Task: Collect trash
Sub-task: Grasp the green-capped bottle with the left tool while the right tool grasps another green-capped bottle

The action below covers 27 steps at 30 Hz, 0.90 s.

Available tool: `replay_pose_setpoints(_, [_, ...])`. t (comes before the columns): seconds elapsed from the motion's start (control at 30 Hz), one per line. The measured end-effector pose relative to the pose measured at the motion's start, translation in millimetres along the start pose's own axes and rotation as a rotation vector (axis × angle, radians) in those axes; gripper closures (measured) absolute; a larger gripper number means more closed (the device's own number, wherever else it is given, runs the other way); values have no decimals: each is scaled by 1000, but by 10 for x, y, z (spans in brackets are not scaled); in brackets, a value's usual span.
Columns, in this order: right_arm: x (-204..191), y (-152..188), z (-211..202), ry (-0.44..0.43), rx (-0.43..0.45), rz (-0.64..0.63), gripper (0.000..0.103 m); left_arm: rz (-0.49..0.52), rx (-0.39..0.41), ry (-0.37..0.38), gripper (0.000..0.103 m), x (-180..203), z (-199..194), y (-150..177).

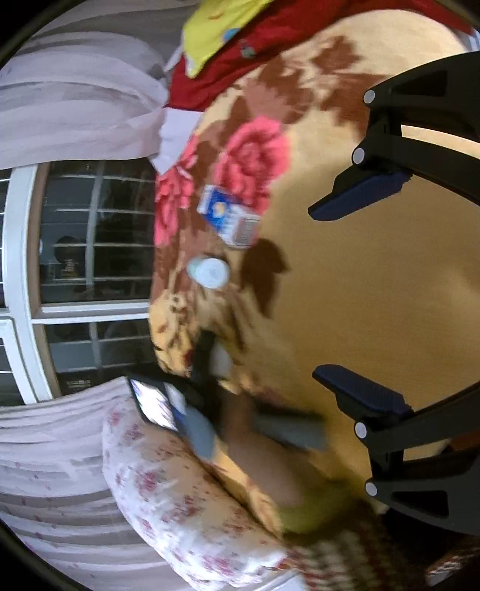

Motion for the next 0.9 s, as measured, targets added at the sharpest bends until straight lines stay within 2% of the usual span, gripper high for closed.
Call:
replay_pose_setpoints(0.17, [122,-619,526,32,-9,8,25,49,38,21,56,-137,-352,273])
replay_pose_setpoints(0.37, [232,-1193,1467,101,-93,18,30,102,85,33,56,-309,-697,542])
replay_pose_setpoints(0.6, [328,-1318,2201,185,-227,39,33,104,101,57,56,-532,-913,704])
replay_pose_setpoints(0.63, [335,-1304,2284,194,-250,42,35,106,98,58,56,-546,-915,725])
replay_pose_setpoints(0.67, [337,-1278,2357,202,-274,41,44,102,96,63,56,-560,-914,738])
replay_pose_setpoints(0.73, [348,-1203,2493,209,-337,43,56,96,87,68,56,-591,-895,755])
replay_pose_setpoints(0.77, [351,-1178,2528,209,-354,49,56,90,85,73,56,-608,-882,758])
replay_pose_setpoints(0.9, [312,-1196,2503,222,-329,35,56,70,90,84,56,-658,-885,768])
Point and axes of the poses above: each gripper's, at about its wrist camera, not at the fingertips, and z roughly the way its jaws point, x to its right, y to its underside, the point moved 10 cm from there along z, roughly the way its jaws point, and after that the axes turned 5 degrees about -x, right-handed, at the moved point
